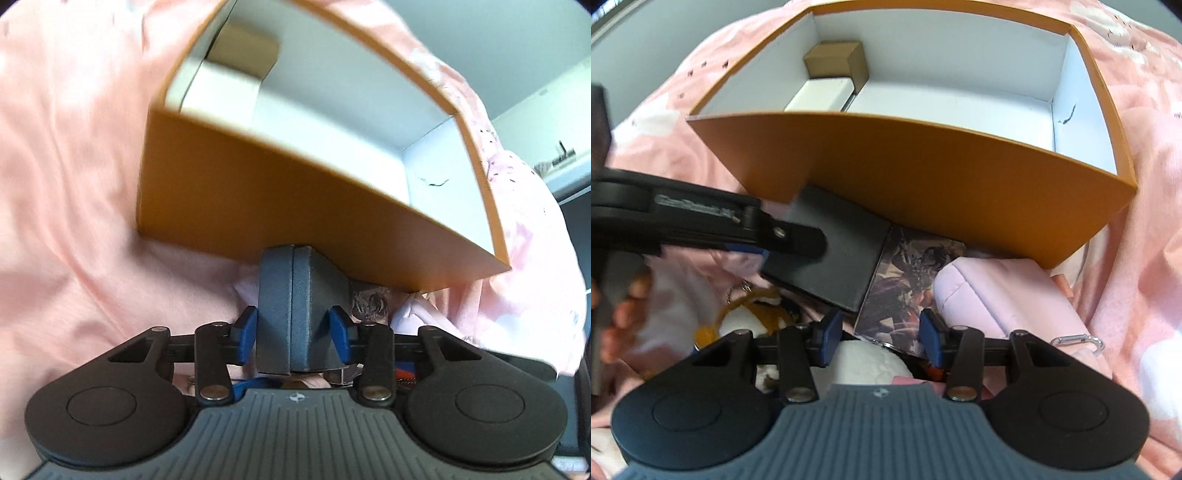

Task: Organize objects
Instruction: 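Lift the grey case with the left gripper while the right gripper grasps the card box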

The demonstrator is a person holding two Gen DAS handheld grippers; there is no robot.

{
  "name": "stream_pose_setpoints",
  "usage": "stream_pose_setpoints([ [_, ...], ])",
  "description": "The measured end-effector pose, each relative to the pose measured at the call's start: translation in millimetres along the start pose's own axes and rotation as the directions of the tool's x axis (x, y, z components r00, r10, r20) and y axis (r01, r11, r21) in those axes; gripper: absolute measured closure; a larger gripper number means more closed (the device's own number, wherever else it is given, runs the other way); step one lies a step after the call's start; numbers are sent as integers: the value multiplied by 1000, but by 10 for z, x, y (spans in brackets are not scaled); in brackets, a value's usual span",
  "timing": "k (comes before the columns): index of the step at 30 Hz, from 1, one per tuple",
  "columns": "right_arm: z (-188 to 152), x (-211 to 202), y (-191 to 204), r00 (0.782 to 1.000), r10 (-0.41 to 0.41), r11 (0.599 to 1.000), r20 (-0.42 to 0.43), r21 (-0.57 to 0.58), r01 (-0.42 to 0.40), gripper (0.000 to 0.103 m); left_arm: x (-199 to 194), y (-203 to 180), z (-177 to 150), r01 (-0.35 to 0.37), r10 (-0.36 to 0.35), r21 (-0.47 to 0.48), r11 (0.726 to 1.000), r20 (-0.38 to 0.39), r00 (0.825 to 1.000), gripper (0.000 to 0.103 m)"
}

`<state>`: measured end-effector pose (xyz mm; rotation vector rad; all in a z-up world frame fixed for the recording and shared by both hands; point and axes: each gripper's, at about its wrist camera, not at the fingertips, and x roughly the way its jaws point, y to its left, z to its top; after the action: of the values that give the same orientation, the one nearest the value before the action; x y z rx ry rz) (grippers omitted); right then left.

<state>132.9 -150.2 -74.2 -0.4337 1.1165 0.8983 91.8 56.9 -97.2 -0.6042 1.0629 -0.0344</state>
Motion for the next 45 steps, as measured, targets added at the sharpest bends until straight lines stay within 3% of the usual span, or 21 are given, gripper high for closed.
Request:
stream_pose_setpoints([
  [6,86,79,163,996,-86,992,-9,-90,85,53,-355,-64,-101,-133,124,106,985,89,988,58],
  [10,187,199,338,990,-142,972,-5,-191,139,48,-403,80,-55,-146,137,80,986,101,985,58],
  [15,251,434,447,974,-220,942,-62,-273,195,40,-282,79,-62,-132,125,56,990,103,987,58],
  [21,315,650,439,937,-338,889,-90,-357,287,25,-211,114,-16,-108,104,37,993,104,989,58],
  [26,391,730,382,933,-326,904,-150,-338,262,25,-225,134,-30,-95,91,32,995,104,990,58],
  [31,473,703,210,951,-253,949,-181,-239,207,30,-224,142,-39,-89,85,34,995,103,991,58],
  [37,510,479,25,979,-148,981,-137,-144,128,33,-208,174,-37,-75,73,20,997,91,993,58],
  [45,583,-1,-168,998,-18,1000,-60,-25,16,37,-222,169,-50,-47,47,0,999,91,995,58],
])
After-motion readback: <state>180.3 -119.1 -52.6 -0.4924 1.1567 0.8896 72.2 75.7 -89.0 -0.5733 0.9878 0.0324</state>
